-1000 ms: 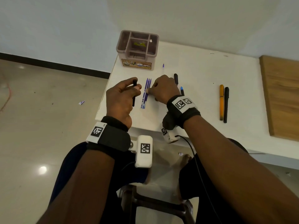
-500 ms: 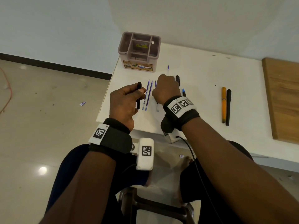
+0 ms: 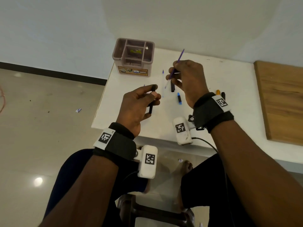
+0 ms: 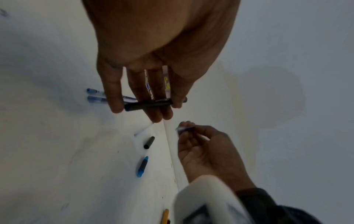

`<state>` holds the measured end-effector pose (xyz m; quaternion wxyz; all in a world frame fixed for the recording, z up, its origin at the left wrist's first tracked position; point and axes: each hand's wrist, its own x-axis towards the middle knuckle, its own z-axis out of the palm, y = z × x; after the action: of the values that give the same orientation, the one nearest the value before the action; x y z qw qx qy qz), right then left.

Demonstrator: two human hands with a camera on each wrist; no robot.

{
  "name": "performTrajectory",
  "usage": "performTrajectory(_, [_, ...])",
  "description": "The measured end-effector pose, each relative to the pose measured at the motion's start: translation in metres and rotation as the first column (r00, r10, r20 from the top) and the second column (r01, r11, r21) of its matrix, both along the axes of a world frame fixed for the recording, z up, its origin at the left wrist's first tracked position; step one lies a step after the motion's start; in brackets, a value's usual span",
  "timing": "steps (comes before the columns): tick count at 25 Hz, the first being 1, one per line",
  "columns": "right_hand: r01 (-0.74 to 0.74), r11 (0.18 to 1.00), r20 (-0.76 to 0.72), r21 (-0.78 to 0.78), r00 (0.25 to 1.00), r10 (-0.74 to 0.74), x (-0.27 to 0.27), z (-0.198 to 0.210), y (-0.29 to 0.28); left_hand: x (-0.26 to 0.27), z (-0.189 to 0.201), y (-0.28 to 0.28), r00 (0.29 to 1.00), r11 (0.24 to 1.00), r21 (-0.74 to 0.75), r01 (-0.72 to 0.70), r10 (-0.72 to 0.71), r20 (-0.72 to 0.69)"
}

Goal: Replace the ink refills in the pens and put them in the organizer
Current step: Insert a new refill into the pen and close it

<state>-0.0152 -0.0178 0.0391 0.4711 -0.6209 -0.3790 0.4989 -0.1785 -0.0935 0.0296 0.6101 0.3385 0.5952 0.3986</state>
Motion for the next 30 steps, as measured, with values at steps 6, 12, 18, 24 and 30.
performTrajectory(6, [0.038, 0.972, -0.002, 0.231, 0.999, -0.039, 0.026, 0.022, -0.025, 0.025, 0.001, -0.003, 0.995, 0.993, 0.052, 0.103, -0.104, 0.001])
performTrajectory(12, [0.02, 0.964, 0.126, 0.266, 0.99, -0.055, 0.039, 0.022, -0.033, 0.04, 0.002, -0.002, 0.991, 0.99, 0.054, 0.132, -0.132, -0.012])
performTrajectory(18, [0.006, 0.961, 0.157, 0.278, 0.986, -0.051, 0.048, 0.021, -0.035, 0.047, 0.002, 0.0, 0.987, 0.986, 0.044, 0.159, -0.158, -0.03])
performTrajectory(24, [-0.035, 0.967, 0.185, 0.253, 0.983, -0.013, 0.056, 0.016, -0.037, 0.054, 0.001, 0.002, 0.982, 0.982, 0.052, 0.184, -0.181, -0.054])
performTrajectory(30, [-0.184, 0.974, 0.274, 0.133, 0.951, 0.142, 0.046, 0.007, -0.042, 0.057, 0.003, 0.007, 0.99, 0.985, 0.102, 0.142, -0.14, -0.028])
